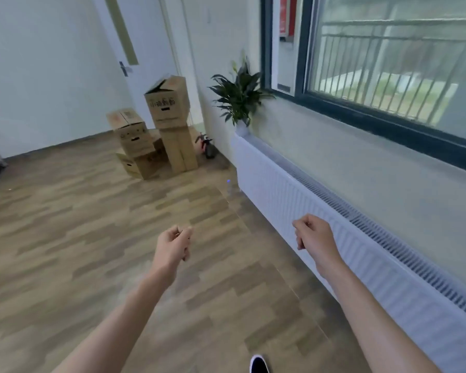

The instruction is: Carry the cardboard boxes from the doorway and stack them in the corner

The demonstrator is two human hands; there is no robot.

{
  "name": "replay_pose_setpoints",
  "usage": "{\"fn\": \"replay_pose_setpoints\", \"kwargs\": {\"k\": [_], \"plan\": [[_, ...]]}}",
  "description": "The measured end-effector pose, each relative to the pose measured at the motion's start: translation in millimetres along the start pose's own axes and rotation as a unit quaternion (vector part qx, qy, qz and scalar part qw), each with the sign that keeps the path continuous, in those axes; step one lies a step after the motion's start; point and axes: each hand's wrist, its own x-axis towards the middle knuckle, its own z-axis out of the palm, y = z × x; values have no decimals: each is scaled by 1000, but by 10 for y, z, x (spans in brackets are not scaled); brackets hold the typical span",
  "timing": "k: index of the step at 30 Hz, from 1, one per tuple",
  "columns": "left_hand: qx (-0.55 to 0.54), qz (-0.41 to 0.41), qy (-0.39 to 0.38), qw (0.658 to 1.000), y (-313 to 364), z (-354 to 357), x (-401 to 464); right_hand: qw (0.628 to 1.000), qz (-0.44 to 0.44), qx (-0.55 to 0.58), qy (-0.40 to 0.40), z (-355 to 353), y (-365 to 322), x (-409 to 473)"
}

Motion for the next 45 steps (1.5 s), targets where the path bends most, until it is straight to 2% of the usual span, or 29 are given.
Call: {"fn": "replay_pose_setpoints", "kwargs": {"k": [4, 9, 11, 20, 29, 31, 34, 41, 45], "plan": [[-3, -5, 74, 997, 503, -511, 1121, 998, 5, 43, -46, 739, -577, 1203], [-67, 25, 140, 988, 1035, -1129, 2511, 989, -26, -5, -143, 2022, -1480, 2527], [-80, 28, 152, 985, 1130, -1311, 2935, 986, -39, -29, -160, 2455, -1733, 2919], [-137, 13, 237, 962, 1295, -2522, 5855, 955, -123, -141, -230, 5357, -2832, 5067], [-81, -20, 174, 981, 2036, -3264, 8927, 978, -89, -123, -146, 7252, -3848, 7472], [-77, -21, 169, 982, 2162, -3285, 9194, 978, -83, -134, -140, 7409, -3943, 7726], [-53, -31, 142, 988, 2323, -3309, 10339, 982, -71, -135, -114, 7946, -4075, 8725], [-15, -36, 116, 992, 2773, -3162, 12897, 986, -60, -105, -110, 9078, -4514, 10970], [6, -31, 85, 996, 3182, -2947, 13991, 990, -40, -100, -94, 9458, -4889, 11863]]}}
